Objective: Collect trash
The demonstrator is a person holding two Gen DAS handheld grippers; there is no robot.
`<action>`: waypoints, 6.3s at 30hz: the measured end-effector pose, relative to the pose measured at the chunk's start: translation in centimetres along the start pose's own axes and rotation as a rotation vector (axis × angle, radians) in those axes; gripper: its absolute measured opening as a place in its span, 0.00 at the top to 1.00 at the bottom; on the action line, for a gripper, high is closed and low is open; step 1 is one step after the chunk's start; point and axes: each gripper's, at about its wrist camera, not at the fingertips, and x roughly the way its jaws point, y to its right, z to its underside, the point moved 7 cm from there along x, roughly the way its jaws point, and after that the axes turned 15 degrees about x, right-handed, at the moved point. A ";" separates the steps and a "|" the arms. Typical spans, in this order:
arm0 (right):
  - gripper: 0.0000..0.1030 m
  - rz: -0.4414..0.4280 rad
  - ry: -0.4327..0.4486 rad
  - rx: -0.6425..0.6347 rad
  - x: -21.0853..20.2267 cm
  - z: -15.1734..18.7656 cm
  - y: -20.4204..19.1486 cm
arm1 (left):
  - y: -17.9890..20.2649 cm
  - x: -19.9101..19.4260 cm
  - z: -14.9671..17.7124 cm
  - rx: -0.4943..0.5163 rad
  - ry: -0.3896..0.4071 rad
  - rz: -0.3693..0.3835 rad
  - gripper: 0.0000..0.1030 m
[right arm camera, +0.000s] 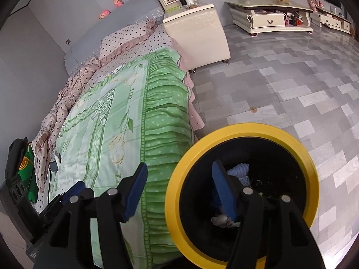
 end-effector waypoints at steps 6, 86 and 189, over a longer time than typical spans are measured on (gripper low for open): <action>0.44 -0.017 -0.035 -0.060 1.9 1.9 -4.6 | -5.3 -2.6 1.2 -0.050 0.016 -0.063 0.47; 0.08 -0.070 0.586 -0.295 0.9 17.5 -16.4 | -16.5 -18.6 13.6 -0.094 0.380 -0.476 0.09; 0.08 -0.058 0.552 -0.276 2.6 17.4 -14.9 | -16.3 -17.6 13.7 -0.084 0.380 -0.445 0.09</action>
